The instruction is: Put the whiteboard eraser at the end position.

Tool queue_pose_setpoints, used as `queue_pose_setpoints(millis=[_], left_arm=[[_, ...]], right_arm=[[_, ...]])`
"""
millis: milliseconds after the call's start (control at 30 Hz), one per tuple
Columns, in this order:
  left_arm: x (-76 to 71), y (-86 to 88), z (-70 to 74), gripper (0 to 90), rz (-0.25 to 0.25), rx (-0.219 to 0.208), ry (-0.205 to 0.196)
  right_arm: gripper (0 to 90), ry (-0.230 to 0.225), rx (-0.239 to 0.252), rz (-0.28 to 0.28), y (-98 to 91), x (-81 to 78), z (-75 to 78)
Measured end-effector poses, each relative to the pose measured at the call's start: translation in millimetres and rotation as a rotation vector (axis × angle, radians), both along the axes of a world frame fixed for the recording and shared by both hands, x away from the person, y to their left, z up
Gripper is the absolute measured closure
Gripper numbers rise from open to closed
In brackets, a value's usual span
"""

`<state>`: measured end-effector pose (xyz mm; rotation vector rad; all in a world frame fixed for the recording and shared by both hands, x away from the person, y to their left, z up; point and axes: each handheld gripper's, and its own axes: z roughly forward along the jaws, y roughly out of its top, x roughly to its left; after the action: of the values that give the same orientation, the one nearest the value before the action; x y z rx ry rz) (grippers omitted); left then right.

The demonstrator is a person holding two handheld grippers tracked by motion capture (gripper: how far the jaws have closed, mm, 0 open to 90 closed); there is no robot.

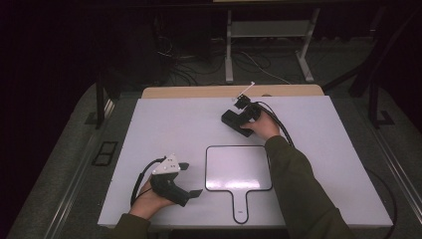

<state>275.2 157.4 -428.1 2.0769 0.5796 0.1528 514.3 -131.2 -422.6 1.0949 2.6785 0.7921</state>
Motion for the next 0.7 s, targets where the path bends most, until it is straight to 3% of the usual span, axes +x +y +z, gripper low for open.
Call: queue_pose_setpoints(millis=[167,300,600,700], left_arm=[[1.3,0.0,-1.3,0.0,0.003,0.002,-0.004],[3.0,1.6,-1.5,0.0,0.007,-0.001,-0.007],[3.9,-1.1,-2.9,0.0,0.020,-0.026,0.004],[4.3,-1.8,-2.4,0.0,0.019,-0.031,0.005]], right_arm=[[26.2,-0.054,0.046,-0.018,-7.6,-7.8,12.4],[25.1,-0.059,0.125,-0.010,-19.0,-17.2,19.5],[23.0,-0.160,0.184,-0.045,-40.9,-49.3,28.7],[22.5,-0.154,0.201,-0.032,-45.9,-57.8,29.9]])
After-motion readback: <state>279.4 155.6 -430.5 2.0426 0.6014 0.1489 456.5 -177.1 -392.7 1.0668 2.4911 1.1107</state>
